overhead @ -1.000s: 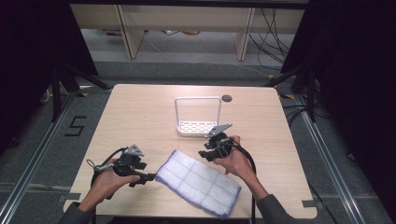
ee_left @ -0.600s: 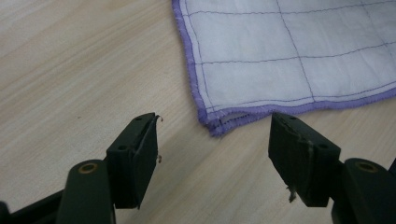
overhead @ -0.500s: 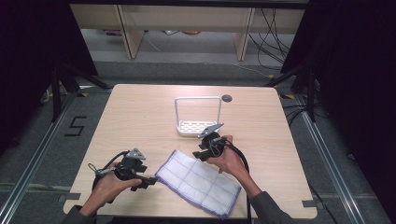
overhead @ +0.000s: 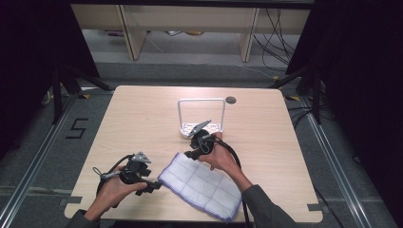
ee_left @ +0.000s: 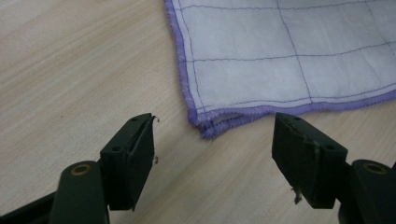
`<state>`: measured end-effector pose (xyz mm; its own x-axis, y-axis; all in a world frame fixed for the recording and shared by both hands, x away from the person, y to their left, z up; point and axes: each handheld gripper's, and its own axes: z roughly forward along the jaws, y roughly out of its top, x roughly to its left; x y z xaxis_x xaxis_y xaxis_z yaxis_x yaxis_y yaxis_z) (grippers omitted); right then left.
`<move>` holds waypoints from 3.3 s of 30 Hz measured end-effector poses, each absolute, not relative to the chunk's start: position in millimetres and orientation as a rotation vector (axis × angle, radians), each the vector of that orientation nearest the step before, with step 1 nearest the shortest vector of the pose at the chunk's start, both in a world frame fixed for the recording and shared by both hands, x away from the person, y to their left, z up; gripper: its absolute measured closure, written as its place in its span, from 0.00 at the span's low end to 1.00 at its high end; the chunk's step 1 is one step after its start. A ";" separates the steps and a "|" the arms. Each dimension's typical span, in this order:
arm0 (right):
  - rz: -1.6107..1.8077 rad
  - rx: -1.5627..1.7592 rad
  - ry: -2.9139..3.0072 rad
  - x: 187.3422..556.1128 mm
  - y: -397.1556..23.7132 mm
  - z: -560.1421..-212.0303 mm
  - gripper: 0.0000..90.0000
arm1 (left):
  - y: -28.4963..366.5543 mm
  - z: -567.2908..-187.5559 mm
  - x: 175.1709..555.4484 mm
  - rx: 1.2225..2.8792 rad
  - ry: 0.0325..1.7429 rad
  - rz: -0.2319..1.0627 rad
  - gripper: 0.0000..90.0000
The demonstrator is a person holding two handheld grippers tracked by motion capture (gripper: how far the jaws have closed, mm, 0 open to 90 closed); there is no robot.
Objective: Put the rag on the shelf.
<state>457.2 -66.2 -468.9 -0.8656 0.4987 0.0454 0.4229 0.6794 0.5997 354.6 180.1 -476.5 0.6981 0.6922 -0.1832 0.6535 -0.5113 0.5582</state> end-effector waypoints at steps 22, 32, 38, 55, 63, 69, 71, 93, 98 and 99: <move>0.881 0.700 2.889 468.9 -30.4 -491.4 0.69 | 150.3 -492.5 374.4 2.430 0.971 0.084 0.49; 0.905 0.684 2.917 469.5 -32.9 -493.4 0.94 | 144.6 -491.3 373.1 2.463 0.857 0.113 0.84; 0.932 0.706 2.894 458.9 -41.3 -485.2 0.97 | 144.7 -485.0 370.0 2.476 0.791 0.146 0.93; 1.113 0.670 2.624 409.7 -92.0 -411.3 0.97 | 132.4 -416.8 356.7 2.433 0.600 0.262 0.94; 1.141 0.669 2.542 393.1 -110.5 -380.4 0.98 | 127.9 -376.2 360.2 2.434 0.526 0.296 0.94; 1.157 0.701 2.454 383.9 -120.1 -359.8 0.98 | 124.1 -352.9 367.0 2.398 0.515 0.307 0.94; 1.163 0.683 2.437 383.2 -122.8 -354.5 0.98 | 122.7 -345.8 369.7 2.393 0.503 0.316 0.95; 1.251 0.745 2.254 403.6 -138.3 -293.4 0.98 | 111.2 -266.1 408.1 2.328 0.443 0.463 0.95; 1.259 0.754 2.205 416.2 -140.2 -280.8 0.98 | 109.8 -253.9 423.0 2.304 0.453 0.484 0.95; 1.259 0.759 2.208 418.2 -140.6 -278.1 0.98 | 109.2 -251.7 426.0 2.299 0.457 0.491 0.95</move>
